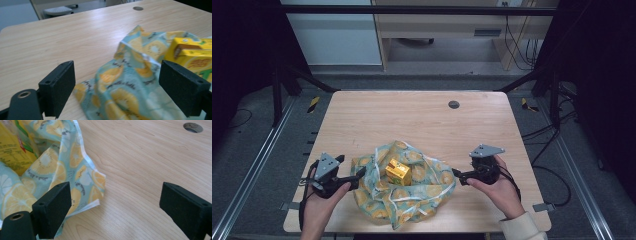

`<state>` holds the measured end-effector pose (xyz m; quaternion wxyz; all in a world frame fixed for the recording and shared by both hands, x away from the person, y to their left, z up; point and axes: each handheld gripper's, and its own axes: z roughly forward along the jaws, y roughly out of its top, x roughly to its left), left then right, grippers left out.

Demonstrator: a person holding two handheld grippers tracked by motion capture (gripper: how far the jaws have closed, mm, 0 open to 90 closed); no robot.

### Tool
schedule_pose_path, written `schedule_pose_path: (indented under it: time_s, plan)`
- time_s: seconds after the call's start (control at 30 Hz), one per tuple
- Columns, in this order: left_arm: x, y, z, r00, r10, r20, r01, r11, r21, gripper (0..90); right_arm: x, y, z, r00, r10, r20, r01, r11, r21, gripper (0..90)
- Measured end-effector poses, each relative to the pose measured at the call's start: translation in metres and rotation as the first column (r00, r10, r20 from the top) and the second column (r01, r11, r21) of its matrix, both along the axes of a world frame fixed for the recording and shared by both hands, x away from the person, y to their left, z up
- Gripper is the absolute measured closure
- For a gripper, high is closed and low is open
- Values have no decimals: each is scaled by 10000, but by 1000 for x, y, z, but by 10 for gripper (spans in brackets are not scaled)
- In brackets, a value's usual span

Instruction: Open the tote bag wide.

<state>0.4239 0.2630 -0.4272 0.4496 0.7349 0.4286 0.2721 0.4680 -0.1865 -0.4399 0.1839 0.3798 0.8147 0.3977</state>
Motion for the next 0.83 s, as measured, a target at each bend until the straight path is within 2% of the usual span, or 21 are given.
schedule_pose_path:
  time_s: [0.07,0.2,0.23,0.37,0.4,0.5,0.53,0.63,0.73,0.8,0.83]
  plan:
    - [4,12,-5,9991,391,-183,-388,9991,150,133,1,-3,-1,9999,-100,-5,100,9999,10,103]
    - [9,25,-12,9962,748,-448,-728,9964,445,112,4,-11,-4,9993,-367,49,368,9993,-62,97]
    - [11,32,-16,9939,921,-612,-883,9941,624,105,6,-18,-8,9978,-665,-22,665,9977,-104,90]
    - [16,45,-24,9882,1203,-947,-1133,9906,769,83,12,-38,-14,9939,-1099,-74,1098,9938,-146,75]
    - [17,48,-26,9860,1297,-1049,-1193,9879,992,81,13,-44,-15,9919,-1265,-110,1263,9919,-148,75]
    - [19,51,-32,9766,1636,-1396,-1438,9794,1417,78,7,-61,-22,9842,-1741,-329,1743,9847,33,73]
    - [19,51,-32,9766,1636,-1396,-1438,9794,1417,78,4,-66,-25,9818,-1847,-433,1851,9827,47,72]
    - [19,46,-33,9752,1723,-1388,-1440,9706,1929,79,-4,-77,-31,9804,-1912,-473,1907,9815,-157,70]
    - [19,44,-35,9720,1786,-1526,-1382,9600,2435,79,-6,-81,-29,9770,-2082,-458,2087,9780,53,74]
    - [20,43,-36,9707,1793,-1600,-1354,9581,2523,81,-5,-81,-29,9769,-2092,-446,2097,9777,82,81]
    - [21,43,-37,9702,1800,-1623,-1352,9577,2541,81,-2,-79,-31,9769,-2092,-434,2090,9779,-100,86]
